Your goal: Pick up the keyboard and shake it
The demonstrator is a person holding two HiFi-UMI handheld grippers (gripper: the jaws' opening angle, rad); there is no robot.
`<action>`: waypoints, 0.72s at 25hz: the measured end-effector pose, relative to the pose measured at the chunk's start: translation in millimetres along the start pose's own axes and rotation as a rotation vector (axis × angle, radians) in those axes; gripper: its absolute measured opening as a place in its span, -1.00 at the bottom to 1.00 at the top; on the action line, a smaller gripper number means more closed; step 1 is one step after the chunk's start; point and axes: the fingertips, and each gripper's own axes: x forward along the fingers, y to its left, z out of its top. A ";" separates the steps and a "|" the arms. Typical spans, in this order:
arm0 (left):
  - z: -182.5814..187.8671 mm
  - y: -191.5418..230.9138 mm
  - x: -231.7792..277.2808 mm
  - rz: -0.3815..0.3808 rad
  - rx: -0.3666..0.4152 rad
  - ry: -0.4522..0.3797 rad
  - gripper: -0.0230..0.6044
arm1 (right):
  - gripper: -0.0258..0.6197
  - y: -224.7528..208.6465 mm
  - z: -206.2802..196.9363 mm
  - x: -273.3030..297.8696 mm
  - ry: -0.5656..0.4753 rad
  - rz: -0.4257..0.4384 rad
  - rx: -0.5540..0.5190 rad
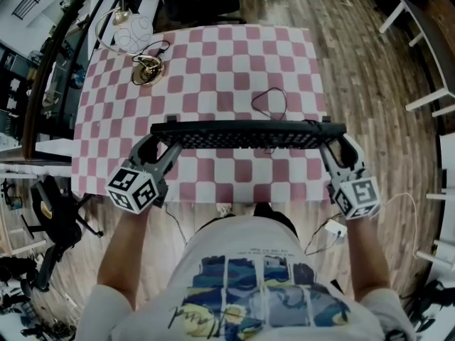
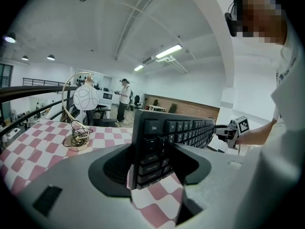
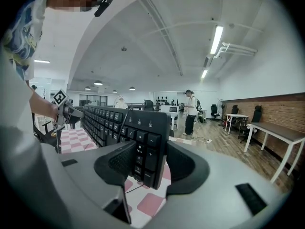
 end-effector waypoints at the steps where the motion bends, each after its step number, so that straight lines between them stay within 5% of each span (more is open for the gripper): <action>1: -2.1 0.3 -0.5 0.000 -0.003 0.003 -0.17 | -0.35 1.0 -1.9 -0.1 0.003 0.000 0.002; 18: -32.0 2.4 -8.0 -0.017 -0.029 0.050 -0.17 | -0.35 14.0 -23.4 -3.9 0.059 0.005 0.018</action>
